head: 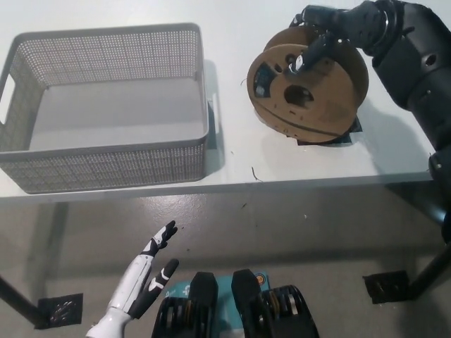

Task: Use the right hand to pick up a 3d printing filament and place it into a container on the left side

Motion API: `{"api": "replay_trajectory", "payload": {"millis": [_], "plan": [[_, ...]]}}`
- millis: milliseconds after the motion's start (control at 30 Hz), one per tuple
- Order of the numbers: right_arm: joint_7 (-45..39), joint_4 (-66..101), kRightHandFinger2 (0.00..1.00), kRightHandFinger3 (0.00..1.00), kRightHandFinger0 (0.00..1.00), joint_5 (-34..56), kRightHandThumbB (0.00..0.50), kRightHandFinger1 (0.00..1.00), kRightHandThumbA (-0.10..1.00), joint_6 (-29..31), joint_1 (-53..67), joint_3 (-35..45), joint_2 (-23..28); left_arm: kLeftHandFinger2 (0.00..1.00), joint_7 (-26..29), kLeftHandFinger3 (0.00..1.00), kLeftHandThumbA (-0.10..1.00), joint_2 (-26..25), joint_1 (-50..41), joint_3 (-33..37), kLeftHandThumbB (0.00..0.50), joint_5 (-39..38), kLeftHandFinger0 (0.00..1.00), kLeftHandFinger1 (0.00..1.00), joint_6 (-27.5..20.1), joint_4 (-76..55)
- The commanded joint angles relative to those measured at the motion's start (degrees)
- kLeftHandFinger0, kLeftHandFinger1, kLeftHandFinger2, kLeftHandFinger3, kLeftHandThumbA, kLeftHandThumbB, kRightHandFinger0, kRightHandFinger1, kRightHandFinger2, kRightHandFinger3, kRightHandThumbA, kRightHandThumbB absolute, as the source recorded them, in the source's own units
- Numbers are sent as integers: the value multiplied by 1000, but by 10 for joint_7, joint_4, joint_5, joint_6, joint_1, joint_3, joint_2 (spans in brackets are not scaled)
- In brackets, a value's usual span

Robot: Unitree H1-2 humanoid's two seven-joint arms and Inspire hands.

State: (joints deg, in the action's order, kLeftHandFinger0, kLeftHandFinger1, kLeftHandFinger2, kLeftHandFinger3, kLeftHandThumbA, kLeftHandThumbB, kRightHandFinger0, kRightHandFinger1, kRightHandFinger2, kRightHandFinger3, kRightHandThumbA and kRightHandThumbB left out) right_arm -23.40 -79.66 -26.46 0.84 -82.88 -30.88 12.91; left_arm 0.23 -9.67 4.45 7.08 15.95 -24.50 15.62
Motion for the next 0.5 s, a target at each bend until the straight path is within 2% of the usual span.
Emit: {"api": "replay_trajectory", "payload": {"millis": [0,33,67,100,133,167,200,233,267,300,333,367,433,467], "plan": [[16,-17,962,319,417,18,241,797,-100,-3,31,27,11,1000,-2,1000,1000,-7,1,-1,266,-8,1000,1000,-18,-16],[19,-18,945,373,441,31,236,796,-100,-13,34,43,12,1000,-4,1000,1000,-7,0,-1,266,-8,1000,1000,-18,-16],[21,-20,893,246,357,55,230,712,-100,-15,39,72,16,1000,-6,1000,1000,-8,0,-1,261,-12,1000,1000,-20,-15],[22,-21,909,231,356,63,230,715,-100,-15,41,86,17,1000,-7,1000,1000,-8,0,0,261,-13,1000,1000,-21,-15],[30,-24,928,255,311,116,244,683,-100,-48,43,149,22,1000,-9,1000,1000,-8,1,0,263,-16,1000,1000,-21,-14],[39,-25,1000,466,304,133,250,695,-100,-67,43,177,23,1000,-9,1000,1000,-9,0,0,264,-16,1000,1000,-21,-14],[44,-25,1000,521,300,145,249,698,-100,-79,43,201,24,1000,-8,1000,1000,-8,-1,0,264,-14,1000,1000,-21,-14],[40,-25,1000,461,272,182,192,703,-100,-83,48,248,31,1000,-7,1000,1000,-8,-2,0,270,-13,1000,1000,-19,-15],[37,-25,1000,438,270,197,187,700,-100,-86,50,275,34,1000,-6,1000,1000,-8,-3,0,270,-12,1000,1000,-20,-14],[33,-26,1000,470,247,217,156,655,-100,-91,53,310,38,1000,-6,1000,1000,-8,-3,0,269,-10,1000,1000,-20,-14],[36,-27,925,513,225,239,162,595,-100,-100,54,342,41,1000,-7,1000,1000,-8,-3,0,267,-12,1000,1000,-21,-14],[40,-27,811,601,137,265,168,494,-100,-111,56,379,45,1000,-7,1000,1000,-7,-2,0,266,-13,1000,1000,-21,-13],[55,-29,718,526,24,288,192,382,-100,-123,57,425,47,1000,-6,1000,1000,-7,-3,-1,264,-14,1000,1000,-20,-13],[53,-31,713,930,1,321,162,316,-100,-136,60,469,50,1000,-6,1000,1000,-7,-3,-1,256,-13,1000,1000,-20,-13]]}}
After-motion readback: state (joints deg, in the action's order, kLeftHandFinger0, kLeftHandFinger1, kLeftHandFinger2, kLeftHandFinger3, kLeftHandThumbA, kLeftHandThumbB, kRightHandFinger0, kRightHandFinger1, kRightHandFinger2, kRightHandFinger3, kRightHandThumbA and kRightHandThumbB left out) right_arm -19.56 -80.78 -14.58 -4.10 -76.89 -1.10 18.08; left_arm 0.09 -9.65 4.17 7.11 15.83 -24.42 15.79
